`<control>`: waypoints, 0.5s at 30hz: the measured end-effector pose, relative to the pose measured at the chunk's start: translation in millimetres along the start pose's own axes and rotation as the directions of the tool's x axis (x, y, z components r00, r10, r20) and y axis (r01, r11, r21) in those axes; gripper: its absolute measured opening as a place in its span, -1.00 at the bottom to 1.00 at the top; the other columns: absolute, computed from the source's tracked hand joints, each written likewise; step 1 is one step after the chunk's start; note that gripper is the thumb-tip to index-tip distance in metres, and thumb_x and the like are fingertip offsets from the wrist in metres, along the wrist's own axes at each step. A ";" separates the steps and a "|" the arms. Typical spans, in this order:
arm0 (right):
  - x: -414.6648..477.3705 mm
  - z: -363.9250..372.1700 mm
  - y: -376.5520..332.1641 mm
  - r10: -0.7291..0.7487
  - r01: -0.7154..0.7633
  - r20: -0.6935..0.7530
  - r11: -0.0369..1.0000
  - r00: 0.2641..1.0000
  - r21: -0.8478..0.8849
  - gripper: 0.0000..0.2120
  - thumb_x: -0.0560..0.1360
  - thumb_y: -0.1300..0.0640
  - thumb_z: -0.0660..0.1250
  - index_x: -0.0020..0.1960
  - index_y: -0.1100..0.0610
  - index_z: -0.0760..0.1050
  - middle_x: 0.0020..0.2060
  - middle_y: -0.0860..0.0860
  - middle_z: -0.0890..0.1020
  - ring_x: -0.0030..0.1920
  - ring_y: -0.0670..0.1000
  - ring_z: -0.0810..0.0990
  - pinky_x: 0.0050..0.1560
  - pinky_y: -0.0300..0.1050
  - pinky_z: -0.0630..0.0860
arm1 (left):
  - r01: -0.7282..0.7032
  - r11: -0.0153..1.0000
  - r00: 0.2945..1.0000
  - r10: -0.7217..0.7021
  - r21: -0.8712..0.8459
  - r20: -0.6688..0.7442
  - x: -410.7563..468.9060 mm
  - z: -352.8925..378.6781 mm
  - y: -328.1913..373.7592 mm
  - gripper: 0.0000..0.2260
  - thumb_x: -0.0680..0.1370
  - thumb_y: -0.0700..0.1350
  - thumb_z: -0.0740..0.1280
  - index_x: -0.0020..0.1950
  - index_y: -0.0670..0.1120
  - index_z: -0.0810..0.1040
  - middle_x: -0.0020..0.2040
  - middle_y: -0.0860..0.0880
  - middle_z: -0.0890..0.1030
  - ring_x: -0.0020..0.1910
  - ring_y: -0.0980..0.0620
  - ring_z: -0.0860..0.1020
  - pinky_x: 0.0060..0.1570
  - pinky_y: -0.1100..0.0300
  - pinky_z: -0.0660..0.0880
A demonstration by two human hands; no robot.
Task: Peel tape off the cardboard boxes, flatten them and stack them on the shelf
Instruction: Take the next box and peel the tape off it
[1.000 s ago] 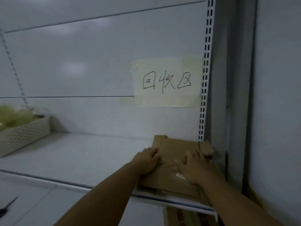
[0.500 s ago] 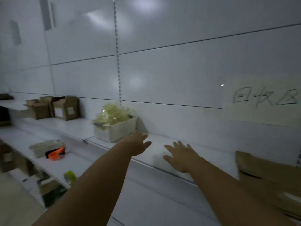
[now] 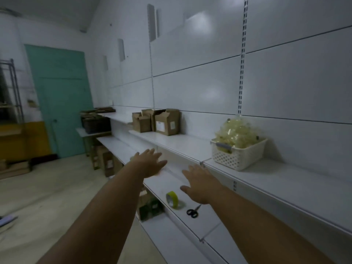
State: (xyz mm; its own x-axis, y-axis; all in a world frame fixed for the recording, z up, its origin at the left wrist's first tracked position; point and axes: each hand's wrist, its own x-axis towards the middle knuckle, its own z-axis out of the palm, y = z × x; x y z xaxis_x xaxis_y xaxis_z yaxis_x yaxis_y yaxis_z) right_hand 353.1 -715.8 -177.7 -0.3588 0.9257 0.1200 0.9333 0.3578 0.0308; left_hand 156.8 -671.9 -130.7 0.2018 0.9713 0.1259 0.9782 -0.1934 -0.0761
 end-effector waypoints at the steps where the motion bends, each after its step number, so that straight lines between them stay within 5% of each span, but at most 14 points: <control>1: 12.6 1.0 -6.3 -0.017 0.017 0.001 1.000 1.000 0.007 -0.40 0.59 -0.17 -0.01 0.53 0.04 -0.09 0.54 0.09 -0.07 0.52 0.10 -0.14 0.50 0.08 -0.14 | 0.013 1.000 1.000 -0.013 -0.008 0.008 3.4 1.3 -12.7 -0.50 0.61 0.16 0.00 0.51 0.03 0.06 0.56 -0.08 0.02 0.53 -0.06 -0.03 0.46 -0.12 -0.03; 15: 236.0 9.6 8.5 -0.105 0.112 -0.125 0.993 0.987 0.048 -0.43 0.59 -0.15 0.03 0.51 0.06 0.01 0.54 0.06 -0.01 0.52 0.07 -0.11 0.47 0.12 -0.09 | 0.158 0.986 0.987 -0.159 -0.050 -0.036 154.2 9.3 -128.8 -0.45 0.57 0.24 0.00 0.51 0.07 0.04 0.56 -0.07 0.01 0.52 -0.09 -0.02 0.45 -0.12 0.01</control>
State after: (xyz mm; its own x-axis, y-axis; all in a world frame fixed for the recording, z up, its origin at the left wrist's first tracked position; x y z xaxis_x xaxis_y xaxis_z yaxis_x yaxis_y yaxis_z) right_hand 276.3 -493.1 -158.6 -0.4506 0.8600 0.2394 0.8854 0.4648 -0.0035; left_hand 61.4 -496.0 -110.7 0.0449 0.9841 0.1716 0.9990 -0.0447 -0.0053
